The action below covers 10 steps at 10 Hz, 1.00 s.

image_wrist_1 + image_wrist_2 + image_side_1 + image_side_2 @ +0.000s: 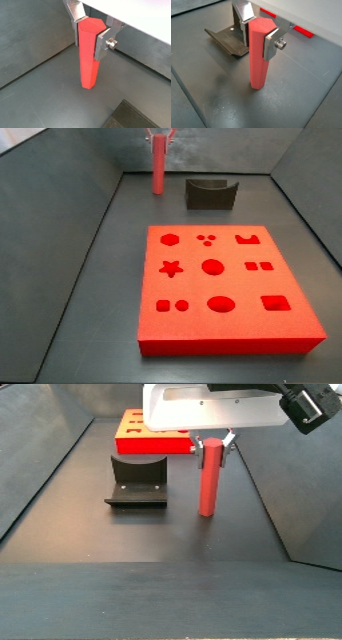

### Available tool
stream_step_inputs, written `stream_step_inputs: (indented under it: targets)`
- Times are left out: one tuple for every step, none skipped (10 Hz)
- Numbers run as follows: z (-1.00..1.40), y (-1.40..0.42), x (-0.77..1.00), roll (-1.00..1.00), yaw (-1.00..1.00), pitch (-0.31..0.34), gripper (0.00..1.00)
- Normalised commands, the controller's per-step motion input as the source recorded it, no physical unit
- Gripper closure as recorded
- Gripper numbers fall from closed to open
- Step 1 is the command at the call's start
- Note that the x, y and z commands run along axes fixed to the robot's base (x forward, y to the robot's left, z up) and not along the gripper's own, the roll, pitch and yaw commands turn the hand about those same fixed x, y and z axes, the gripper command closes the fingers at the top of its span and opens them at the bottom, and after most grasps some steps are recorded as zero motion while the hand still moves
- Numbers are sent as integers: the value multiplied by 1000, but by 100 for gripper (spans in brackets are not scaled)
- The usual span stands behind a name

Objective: Pick up the hexagon object. Move up. Move to above the board. Insert the hexagon object.
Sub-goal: Pick up the hexagon object.

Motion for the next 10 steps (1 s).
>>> stream_step_inputs:
  targets:
    - [0,0,0,0,0,0,100]
    - [0,0,0,0,0,0,100]
    - [0,0,0,0,0,0,100]
    - [0,0,0,0,0,0,100]
    - [0,0,0,0,0,0,100]
    - [0,0,0,0,0,0,100]
    - [0,0,0,0,0,0,100]
    - [0,0,0,0,0,0,100]
    - [0,0,0,0,0,0,100]
    - [0,0,0,0,0,0,100]
